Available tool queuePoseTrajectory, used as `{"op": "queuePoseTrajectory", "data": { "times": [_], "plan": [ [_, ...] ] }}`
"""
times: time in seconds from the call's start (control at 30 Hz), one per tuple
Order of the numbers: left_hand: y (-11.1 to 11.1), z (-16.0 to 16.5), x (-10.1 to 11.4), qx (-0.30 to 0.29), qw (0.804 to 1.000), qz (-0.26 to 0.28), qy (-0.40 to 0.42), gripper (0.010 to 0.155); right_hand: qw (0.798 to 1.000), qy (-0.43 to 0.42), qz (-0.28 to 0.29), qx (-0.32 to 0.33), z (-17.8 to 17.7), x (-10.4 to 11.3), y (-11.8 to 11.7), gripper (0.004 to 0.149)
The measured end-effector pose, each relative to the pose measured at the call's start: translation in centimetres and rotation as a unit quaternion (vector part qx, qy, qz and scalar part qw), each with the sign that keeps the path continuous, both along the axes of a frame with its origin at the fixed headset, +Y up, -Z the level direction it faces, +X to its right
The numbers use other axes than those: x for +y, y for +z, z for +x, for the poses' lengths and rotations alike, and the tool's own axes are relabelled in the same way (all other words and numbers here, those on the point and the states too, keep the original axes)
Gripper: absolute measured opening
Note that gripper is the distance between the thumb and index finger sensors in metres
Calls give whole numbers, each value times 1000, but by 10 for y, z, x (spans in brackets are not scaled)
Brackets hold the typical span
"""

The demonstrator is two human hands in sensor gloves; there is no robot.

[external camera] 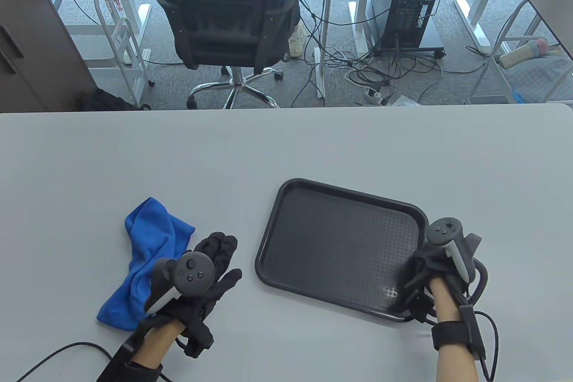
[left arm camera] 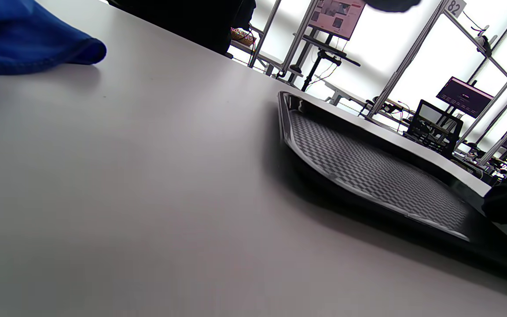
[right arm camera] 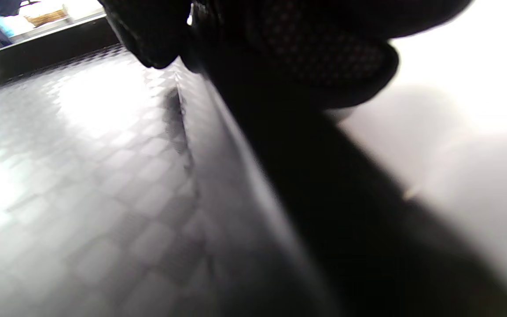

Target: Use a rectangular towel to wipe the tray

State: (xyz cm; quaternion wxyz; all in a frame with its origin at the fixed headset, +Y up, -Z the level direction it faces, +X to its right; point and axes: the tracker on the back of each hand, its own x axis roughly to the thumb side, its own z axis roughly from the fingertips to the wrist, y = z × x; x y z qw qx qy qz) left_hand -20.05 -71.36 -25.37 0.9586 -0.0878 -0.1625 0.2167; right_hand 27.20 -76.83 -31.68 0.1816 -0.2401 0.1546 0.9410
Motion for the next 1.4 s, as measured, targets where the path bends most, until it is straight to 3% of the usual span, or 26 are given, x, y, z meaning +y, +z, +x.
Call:
{"op": "queuePoseTrajectory", "data": {
  "times": [0.37,0.7,0.9,1.07,1.2,1.33,1.4],
  "plan": [
    [0,1,-1,-1,1000,-1,-4,70,993,-19,10,112,-69,-3,-2,52],
    [-1,1,-2,3,1000,-5,-7,70,984,-20,9,174,-108,-4,6,52],
    [-8,-23,6,91,996,9,-10,72,984,-9,5,177,-114,-4,8,53],
    [-19,-76,4,228,973,-23,-27,77,985,-18,4,172,-112,-4,9,53],
    [-21,-116,-11,332,935,-122,-36,82,985,-18,2,170,-113,-3,9,53],
    [-19,-134,-25,380,900,-201,-67,85,986,-21,0,167,-112,-3,9,53],
    [-20,-137,-33,387,892,-219,-77,86,986,-23,-2,166,-112,-3,9,53]
  ]
}}
